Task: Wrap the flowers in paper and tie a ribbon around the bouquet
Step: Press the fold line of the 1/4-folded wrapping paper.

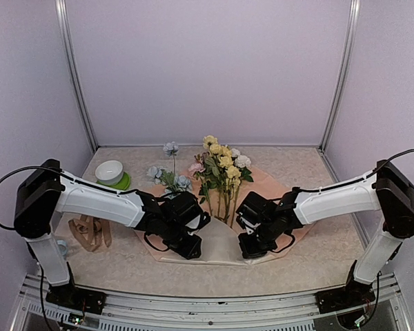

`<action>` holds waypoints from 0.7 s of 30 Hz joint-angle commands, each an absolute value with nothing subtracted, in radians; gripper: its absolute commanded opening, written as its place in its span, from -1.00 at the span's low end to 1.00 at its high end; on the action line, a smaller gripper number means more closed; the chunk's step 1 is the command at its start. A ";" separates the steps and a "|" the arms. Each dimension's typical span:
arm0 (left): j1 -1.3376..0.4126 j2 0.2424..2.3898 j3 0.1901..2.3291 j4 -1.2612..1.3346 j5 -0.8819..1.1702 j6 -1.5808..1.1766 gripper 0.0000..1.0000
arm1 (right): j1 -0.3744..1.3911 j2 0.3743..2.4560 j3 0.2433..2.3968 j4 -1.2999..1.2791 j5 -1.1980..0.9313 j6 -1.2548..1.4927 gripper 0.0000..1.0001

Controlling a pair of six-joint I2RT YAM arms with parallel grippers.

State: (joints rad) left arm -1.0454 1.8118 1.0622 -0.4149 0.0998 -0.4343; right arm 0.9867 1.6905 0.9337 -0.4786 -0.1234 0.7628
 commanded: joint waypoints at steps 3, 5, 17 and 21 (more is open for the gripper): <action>-1.026 1.823 1.036 -0.440 0.171 -0.322 -0.46 | 1.006 1.687 1.049 -0.668 0.070 0.878 -0.97; -1.015 1.828 1.022 -0.441 0.185 -0.309 -0.46 | 1.008 1.657 1.072 -0.726 0.144 0.931 -0.86; -0.994 1.809 0.967 -0.411 0.221 -0.272 -0.46 | 1.008 1.394 0.849 -0.744 0.210 1.385 0.04; -0.988 1.827 0.991 -0.423 0.230 -0.257 -0.46 | 1.015 1.378 0.793 -0.678 0.159 1.369 0.00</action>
State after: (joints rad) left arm -0.9989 1.7950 1.0039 -0.3592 0.2203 -0.2840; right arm 0.9993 1.3911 0.8341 -0.7284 0.1864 1.2942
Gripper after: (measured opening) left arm 0.270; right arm 0.506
